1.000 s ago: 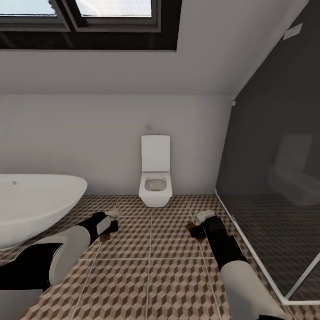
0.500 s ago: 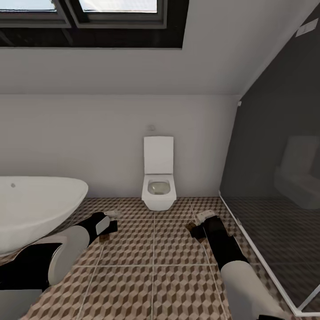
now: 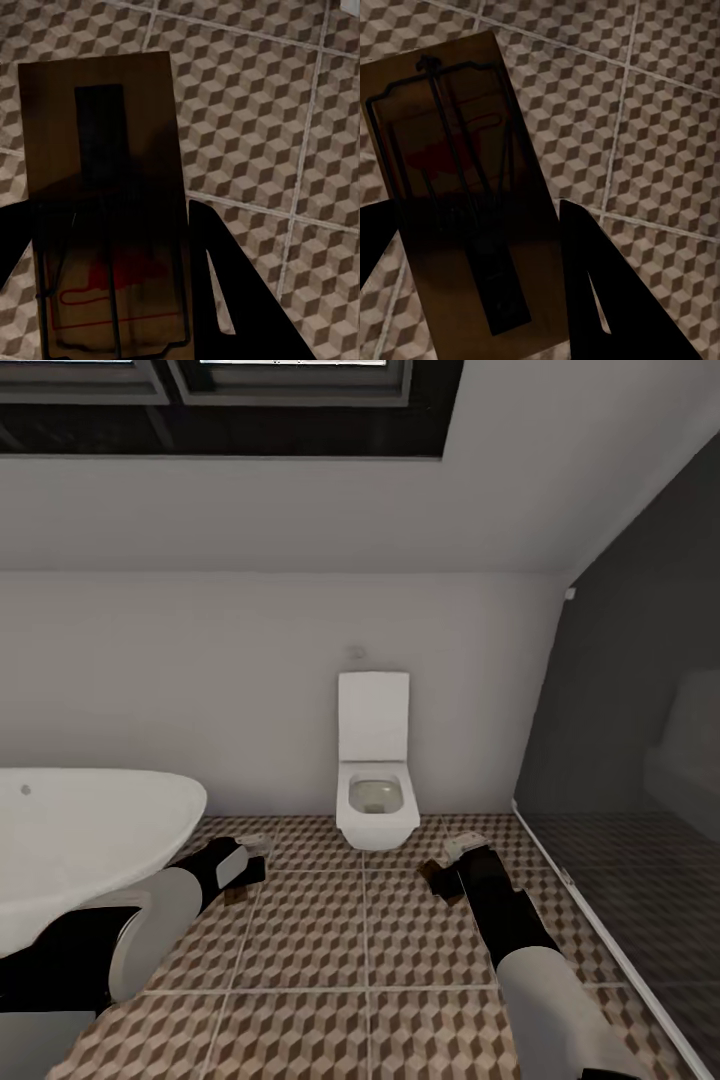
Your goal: Take the four mousetraps from the cabinet in the bathroom and place them on the bathroom floor. Make sure all four end up on the same floor surface, and ensure that at least two of them are either under or directly next to the same bathroom sink.
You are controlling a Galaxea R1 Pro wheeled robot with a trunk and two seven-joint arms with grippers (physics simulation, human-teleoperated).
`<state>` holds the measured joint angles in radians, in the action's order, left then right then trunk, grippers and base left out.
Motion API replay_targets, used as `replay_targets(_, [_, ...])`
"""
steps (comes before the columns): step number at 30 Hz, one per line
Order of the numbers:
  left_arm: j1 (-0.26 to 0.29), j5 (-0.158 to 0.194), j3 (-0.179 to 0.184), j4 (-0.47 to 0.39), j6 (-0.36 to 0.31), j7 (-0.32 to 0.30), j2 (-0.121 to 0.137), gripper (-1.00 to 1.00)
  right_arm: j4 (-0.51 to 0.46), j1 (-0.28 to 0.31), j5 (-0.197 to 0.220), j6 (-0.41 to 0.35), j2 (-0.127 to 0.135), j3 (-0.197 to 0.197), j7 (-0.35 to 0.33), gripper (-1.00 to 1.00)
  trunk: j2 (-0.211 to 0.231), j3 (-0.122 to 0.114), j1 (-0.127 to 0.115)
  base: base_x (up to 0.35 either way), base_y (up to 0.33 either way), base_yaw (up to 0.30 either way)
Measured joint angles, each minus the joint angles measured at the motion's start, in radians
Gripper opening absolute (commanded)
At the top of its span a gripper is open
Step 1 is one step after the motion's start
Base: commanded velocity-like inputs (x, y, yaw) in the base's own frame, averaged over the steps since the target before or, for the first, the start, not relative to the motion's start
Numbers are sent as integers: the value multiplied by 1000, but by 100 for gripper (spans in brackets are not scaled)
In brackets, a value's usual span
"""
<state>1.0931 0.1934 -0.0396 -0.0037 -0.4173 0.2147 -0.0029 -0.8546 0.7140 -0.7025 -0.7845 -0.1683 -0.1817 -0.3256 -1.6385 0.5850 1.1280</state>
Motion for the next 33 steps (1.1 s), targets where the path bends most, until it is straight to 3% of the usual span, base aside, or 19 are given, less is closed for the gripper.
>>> replay_targets(11, [0,-2,-1,0,8,4,-25,-100,0,0,0,0,1,0,-3,-100,0,0,0,130,47,0])
replay_targets(19, [-1,1,0,1,-3,1,-11,-100,1,0,0,0,2,0,-1,-100,0,0,0,314,1,0])
replay_targets(33, [-21,-4,0,1,13,0,-14,-100,1,0,-2,0,8,0,2,-100,0,0,0,323,0,0])
